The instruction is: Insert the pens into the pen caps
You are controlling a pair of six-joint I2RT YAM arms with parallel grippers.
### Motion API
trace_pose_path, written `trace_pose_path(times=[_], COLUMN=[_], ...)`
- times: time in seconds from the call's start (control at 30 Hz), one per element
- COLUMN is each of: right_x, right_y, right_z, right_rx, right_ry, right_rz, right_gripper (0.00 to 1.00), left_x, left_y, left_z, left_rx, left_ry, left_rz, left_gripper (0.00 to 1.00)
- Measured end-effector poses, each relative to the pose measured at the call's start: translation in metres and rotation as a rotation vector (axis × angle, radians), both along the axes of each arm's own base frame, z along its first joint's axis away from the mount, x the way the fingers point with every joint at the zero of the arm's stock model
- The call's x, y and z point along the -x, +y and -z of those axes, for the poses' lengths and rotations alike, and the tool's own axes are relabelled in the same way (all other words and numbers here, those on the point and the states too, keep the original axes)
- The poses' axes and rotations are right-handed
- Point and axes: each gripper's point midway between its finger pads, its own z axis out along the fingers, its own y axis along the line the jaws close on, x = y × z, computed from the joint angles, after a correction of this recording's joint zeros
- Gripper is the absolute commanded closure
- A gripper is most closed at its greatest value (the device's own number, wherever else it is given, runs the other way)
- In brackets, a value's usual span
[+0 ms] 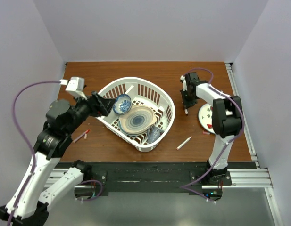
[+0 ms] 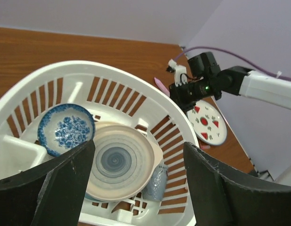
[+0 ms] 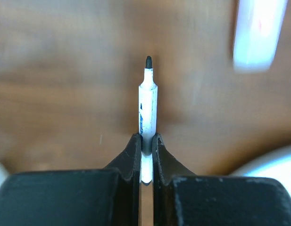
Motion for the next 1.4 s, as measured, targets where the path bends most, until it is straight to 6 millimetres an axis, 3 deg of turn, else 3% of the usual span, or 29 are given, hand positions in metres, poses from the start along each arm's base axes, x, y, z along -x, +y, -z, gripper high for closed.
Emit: trace_pose_path(times=[0.1,0.13,0.17,0.3,0.4,0.53,0.6,0.7,1.0,1.07,1.2,1.23,1.3,1.33,1.4], right_x=[0.018,0.022,0.023,0.036,0.058,0.094,0.112,0.126,0.147,0.153,0.163,0.164,0.165,0.165,0.165], right_y=[0.001,0.01,0.011,0.031,0.06,0.114,0.14,0.16,0.193,0.199,0.209,0.211,0.213,0.214,0.216], right_z=[-0.026,-0.062,-0.066,-0.146,-0.201,-0.239,-0.25,-0.259,-0.28,-0.282,-0.284,-0.285,-0.283,-0.281,-0.279], right_rx=[-0.039,-0.123,-0.132,-0.319,-0.482,-0.663,-0.746,-0.818,-0.95,-0.965,-0.983,-0.986,-0.985,-0.982,-0.982], right_ry=[-0.034,-0.129,-0.138,-0.36,-0.496,-0.546,-0.534,-0.514,-0.486,-0.478,-0.465,-0.464,-0.458,-0.453,-0.445], right_rz=[0.058,0.079,0.079,0.079,0.025,-0.097,-0.156,-0.196,-0.255,-0.274,-0.305,-0.31,-0.314,-0.311,-0.317], right_gripper=[1.0,1.0,1.0,1.0,1.0,1.0,1.0,1.0,1.0,1.0,1.0,1.0,1.0,0.97,0.84], left_x=[-0.014,-0.023,-0.024,-0.038,-0.049,-0.059,-0.061,-0.062,-0.058,-0.059,-0.063,-0.063,-0.06,-0.058,-0.053], left_y=[-0.02,-0.034,-0.035,-0.057,-0.076,-0.098,-0.11,-0.127,-0.161,-0.164,-0.17,-0.171,-0.172,-0.174,-0.176], left_z=[0.009,0.016,0.018,0.035,0.041,0.037,0.035,0.031,0.037,0.04,0.045,0.045,0.043,0.04,0.037], left_rx=[-0.012,-0.008,-0.008,0.009,0.04,0.1,0.129,0.164,0.204,0.212,0.229,0.234,0.248,0.255,0.272], left_ry=[0.072,0.111,0.118,0.194,0.222,0.211,0.205,0.182,0.141,0.145,0.16,0.164,0.165,0.156,0.152], left_rz=[0.071,0.116,0.122,0.194,0.259,0.341,0.385,0.447,0.551,0.559,0.573,0.576,0.595,0.607,0.626], left_gripper=[0.25,0.25,0.25,0.25,0.25,0.26,0.26,0.26,0.28,0.32,0.52,0.67,0.84,1.0,1.0])
